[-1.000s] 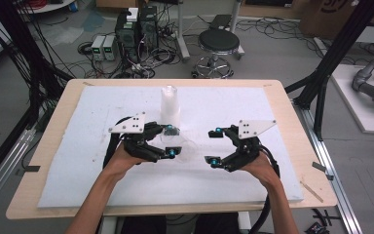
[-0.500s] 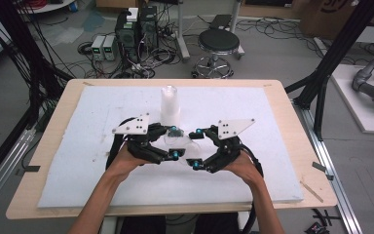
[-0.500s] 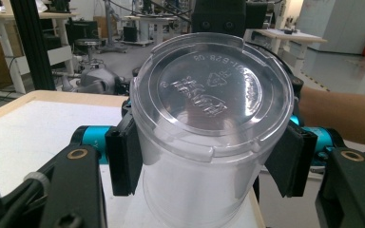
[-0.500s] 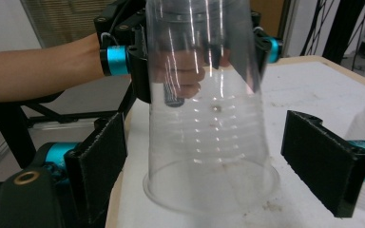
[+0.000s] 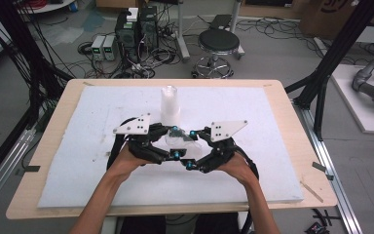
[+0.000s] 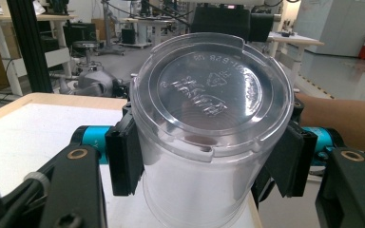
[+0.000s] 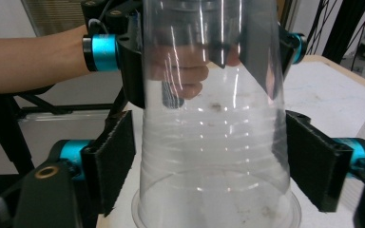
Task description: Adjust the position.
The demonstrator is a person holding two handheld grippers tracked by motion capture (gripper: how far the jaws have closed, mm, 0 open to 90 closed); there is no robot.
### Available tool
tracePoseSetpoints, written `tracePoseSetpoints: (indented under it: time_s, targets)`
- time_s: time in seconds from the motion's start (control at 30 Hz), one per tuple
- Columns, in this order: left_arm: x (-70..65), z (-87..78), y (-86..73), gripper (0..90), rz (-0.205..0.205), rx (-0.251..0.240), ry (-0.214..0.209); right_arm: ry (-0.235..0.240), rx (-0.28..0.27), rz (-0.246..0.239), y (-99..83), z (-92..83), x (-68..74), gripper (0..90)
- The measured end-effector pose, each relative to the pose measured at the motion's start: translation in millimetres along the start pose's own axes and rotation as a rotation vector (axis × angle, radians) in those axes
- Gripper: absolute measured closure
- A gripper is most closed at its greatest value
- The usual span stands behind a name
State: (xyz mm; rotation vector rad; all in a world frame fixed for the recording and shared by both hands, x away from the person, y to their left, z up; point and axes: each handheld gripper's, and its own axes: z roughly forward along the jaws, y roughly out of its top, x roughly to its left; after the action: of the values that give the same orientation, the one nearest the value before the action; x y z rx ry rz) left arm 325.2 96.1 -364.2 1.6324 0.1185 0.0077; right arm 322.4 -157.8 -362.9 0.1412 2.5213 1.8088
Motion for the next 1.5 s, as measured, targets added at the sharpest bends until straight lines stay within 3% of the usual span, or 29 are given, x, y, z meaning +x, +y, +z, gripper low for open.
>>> tracePoseSetpoints:
  time_s: [0.13, 0.37, 0.43, 0.5, 0.53, 0.63, 0.8, 0.87, 0.97, 1.07, 1.1, 1.27, 1.4, 1.5]
  targets:
    - [-0.1, 0.0, -0.1, 37.8, 0.0, -0.001, -0.002, -0.014, 0.006, -0.015, 0.7, 0.2, 0.8, 31.8]
    - [-0.3, -0.3, -0.8, 36.7, -0.003, 0.003, 0.0, -0.021, 0.012, -0.024, 0.9, 0.1, 1.4, 35.8]
    - [-0.8, 0.4, -0.8, 27.2, -0.008, 0.007, 0.019, -0.025, 0.015, -0.023, 0.8, 0.1, 1.7, 35.9]
    - [-0.4, 0.4, -1.2, 8.3, -0.023, 0.016, 0.032, -0.026, 0.017, -0.024, 0.6, -0.3, 1.6, 36.0]
    - [-0.3, -0.6, -1.6, 5.8, -0.028, 0.013, 0.029, -0.026, 0.018, -0.021, 0.7, -0.5, 1.7, 36.0]
    - [-0.6, -4.3, -2.3, 5.8, -0.034, 0.011, 0.005, -0.031, 0.022, -0.014, 0.4, -1.5, 1.6, 35.9]
    - [-0.8, -11.0, -1.1, 5.8, -0.033, 0.056, 0.026, -0.038, 0.058, -0.012, -0.3, -2.0, 1.1, 35.8]
    - [0.2, -14.9, 0.8, 5.8, -0.032, 0.117, 0.058, -0.039, 0.097, -0.014, 1.0, -2.8, 2.3, 35.8]
    - [0.7, -18.6, 5.1, 5.8, -0.011, 0.25, 0.085, -0.047, 0.206, -0.029, 5.7, -3.1, 3.6, 35.8]
    - [0.6, -19.7, 10.5, 5.8, 0.01, 0.394, 0.081, -0.053, 0.338, -0.042, 12.1, -1.0, 4.4, 35.8]
    - [0.6, -19.3, 11.2, 5.8, 0.014, 0.415, 0.08, -0.053, 0.395, -0.055, 14.4, 0.7, 4.7, 35.8]
    - [-0.4, -9.5, 16.2, 5.8, 0.067, 0.666, 0.068, -0.048, 0.568, -0.079, 21.6, 9.6, 6.5, 35.6]
    - [1.9, -1.5, 16.2, 7.2, 0.052, 0.745, 0.044, -0.025, 0.686, -0.09, 24.2, 18.2, 5.7, 35.5]
    - [3.5, 2.0, 16.3, 7.7, 0.053, 0.759, 0.035, -0.014, 0.715, -0.098, 25.6, 22.4, 5.6, 35.5]
